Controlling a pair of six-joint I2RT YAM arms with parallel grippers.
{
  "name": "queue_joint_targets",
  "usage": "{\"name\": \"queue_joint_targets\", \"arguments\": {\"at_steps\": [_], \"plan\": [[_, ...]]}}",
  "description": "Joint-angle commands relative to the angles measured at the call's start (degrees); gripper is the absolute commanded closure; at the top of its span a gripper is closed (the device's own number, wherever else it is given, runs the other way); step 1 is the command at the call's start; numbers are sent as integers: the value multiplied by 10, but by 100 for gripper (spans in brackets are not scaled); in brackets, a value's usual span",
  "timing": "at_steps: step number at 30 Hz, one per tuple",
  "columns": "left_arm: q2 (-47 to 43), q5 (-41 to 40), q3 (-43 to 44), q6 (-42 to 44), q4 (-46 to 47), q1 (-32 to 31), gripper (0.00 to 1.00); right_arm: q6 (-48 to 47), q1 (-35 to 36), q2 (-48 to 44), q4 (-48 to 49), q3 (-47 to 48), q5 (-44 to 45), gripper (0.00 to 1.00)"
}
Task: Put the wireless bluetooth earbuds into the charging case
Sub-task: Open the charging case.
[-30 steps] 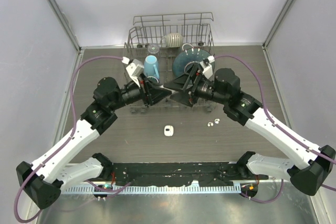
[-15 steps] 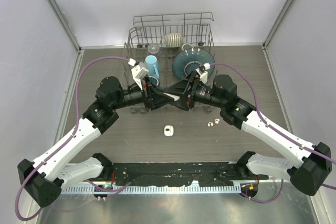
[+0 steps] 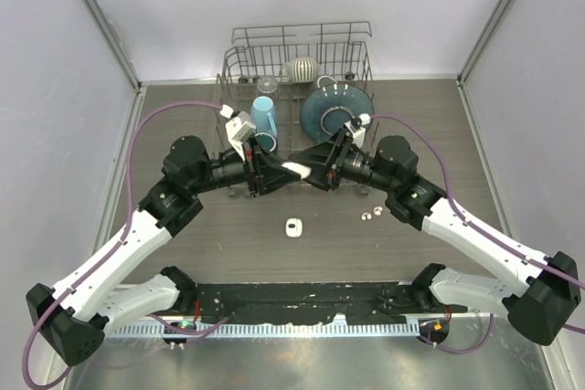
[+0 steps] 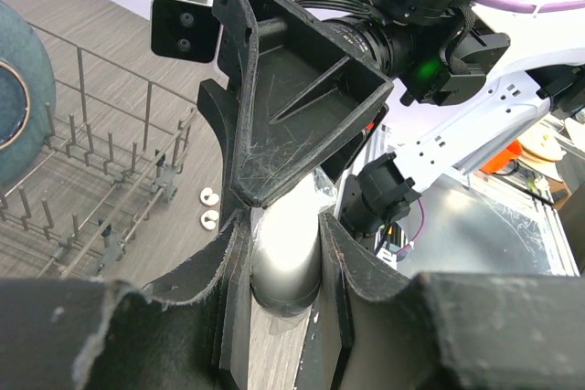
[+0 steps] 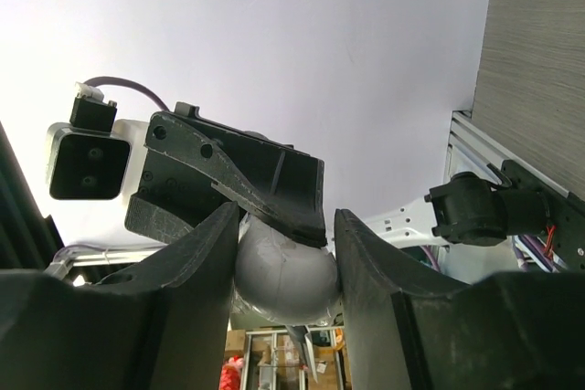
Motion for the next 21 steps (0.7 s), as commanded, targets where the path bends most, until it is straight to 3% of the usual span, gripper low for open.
{"name": "queue_joint_targets", "arguments": {"at_steps": [1, 5, 7, 12, 14, 18, 21], "plan": [[-15, -20, 7, 11, 16, 3, 100, 10, -2, -21, 23, -2, -6, 64], [-15, -28, 8, 13, 16, 3, 100, 12, -2, -23, 24, -1, -15, 37], [-14, -30, 8, 14, 16, 3, 100, 10, -2, -26, 20, -1, -15, 34], [-12, -30, 9, 14, 16, 3, 100, 8, -2, -28, 13, -3, -13, 35], [-10, -29, 10, 14, 16, 3, 100, 13, -2, -27, 23, -6, -15, 42], [-9, -23, 12, 14, 16, 3, 100, 20, -3, -21, 33, -10, -18, 44], [-8, -21, 11, 11, 14, 3, 100, 27, -2, -16, 49, -12, -21, 54]]}}
